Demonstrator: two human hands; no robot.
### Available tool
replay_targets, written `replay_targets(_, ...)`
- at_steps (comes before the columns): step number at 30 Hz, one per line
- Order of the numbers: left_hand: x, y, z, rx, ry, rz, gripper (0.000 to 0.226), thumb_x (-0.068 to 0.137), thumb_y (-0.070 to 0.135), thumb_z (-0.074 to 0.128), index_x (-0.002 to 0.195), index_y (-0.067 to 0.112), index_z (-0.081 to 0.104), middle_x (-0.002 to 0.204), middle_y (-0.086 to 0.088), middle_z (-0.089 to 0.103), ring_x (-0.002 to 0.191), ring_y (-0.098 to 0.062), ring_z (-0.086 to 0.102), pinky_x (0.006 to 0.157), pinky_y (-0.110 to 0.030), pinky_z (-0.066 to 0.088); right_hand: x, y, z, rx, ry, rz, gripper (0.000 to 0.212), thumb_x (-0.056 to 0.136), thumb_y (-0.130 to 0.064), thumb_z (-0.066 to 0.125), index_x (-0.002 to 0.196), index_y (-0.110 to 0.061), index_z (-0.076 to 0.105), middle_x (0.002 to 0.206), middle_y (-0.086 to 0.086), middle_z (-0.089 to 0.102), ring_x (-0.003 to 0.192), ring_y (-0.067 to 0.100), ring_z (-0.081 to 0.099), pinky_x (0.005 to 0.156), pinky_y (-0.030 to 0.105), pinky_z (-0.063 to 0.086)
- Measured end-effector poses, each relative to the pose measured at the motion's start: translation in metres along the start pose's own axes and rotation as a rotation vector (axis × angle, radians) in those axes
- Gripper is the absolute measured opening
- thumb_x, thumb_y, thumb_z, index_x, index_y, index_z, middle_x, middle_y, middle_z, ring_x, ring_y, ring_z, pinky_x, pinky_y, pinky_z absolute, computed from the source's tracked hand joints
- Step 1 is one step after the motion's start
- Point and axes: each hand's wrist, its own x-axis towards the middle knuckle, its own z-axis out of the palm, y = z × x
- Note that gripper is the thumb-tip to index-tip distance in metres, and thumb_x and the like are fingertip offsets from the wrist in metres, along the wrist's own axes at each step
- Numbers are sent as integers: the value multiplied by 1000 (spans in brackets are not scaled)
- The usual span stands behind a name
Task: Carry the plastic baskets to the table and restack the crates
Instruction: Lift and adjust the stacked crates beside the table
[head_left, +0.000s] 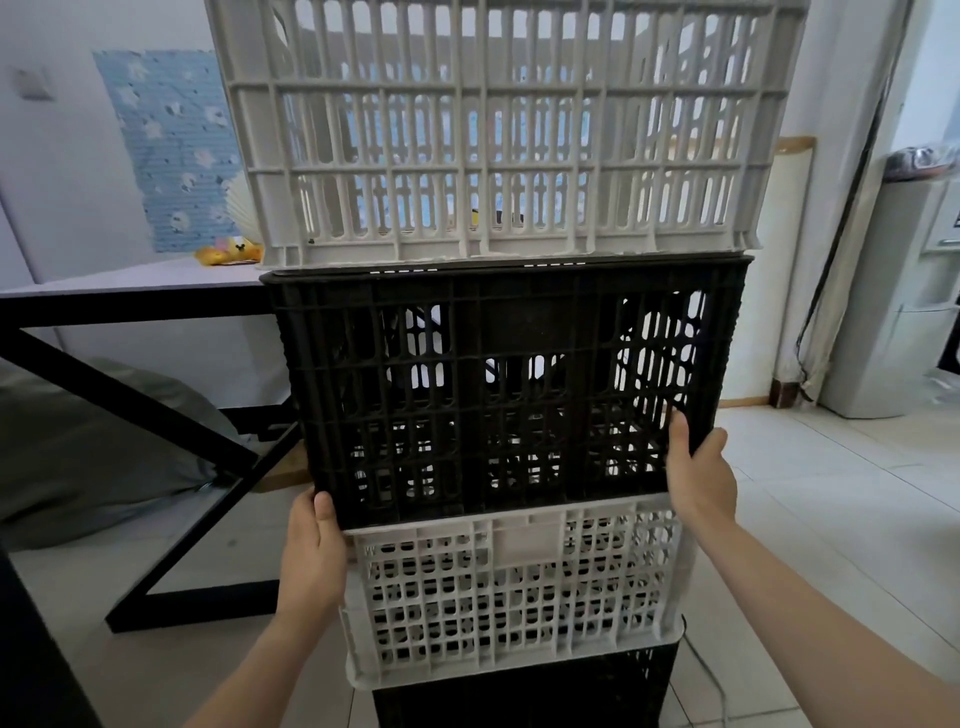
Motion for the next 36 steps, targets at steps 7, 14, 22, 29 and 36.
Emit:
replay_targets(7, -4, 0, -2, 26, -24, -14, 52, 100, 52, 17, 128, 17, 44, 116, 5, 52, 104, -13, 49, 87, -33, 38, 0, 4, 7, -5, 24, 32, 53, 92, -70, 21, 102, -18, 28, 79, 7, 57, 75, 31, 58, 58, 36, 39)
replay_targets(14, -2, -9, 2, -44, -10, -97, 55, 97, 58, 17, 130, 22, 41, 115, 0, 57, 107, -24, 55, 86, -40, 42, -10, 21, -3, -33, -60, -148, 61, 95, -62, 29, 131, -12, 36, 111, 9, 58, 106, 32, 57, 82, 39, 44)
replay_targets(22, -3, -7, 3, -175, -69, -175, 55, 100, 51, 19, 143, 18, 28, 124, 1, 46, 115, -18, 45, 95, -35, 34, -18, 50, -8, -200, -96, -303, 47, 102, -39, 35, 139, -11, 38, 131, 9, 51, 125, 24, 46, 102, 35, 36)
replay_targets(29, -8, 3, 0, -244, -120, -147, 57, 101, 47, 16, 152, 20, 19, 134, 12, 33, 124, -3, 30, 102, -24, 25, -26, 65, 8, -48, -44, -154, 54, 102, -46, 31, 148, -17, 27, 161, 10, 13, 146, 23, 22, 115, 50, 24)
replay_targets(36, -42, -45, 30, -247, -169, -301, 70, 95, 57, 25, 154, 23, 11, 156, -3, 26, 143, -23, 29, 112, -40, 26, -24, 73, 7, 349, -150, 37, 68, 95, -58, 42, 152, -32, 15, 147, 3, 42, 133, 27, 43, 101, 40, 39)
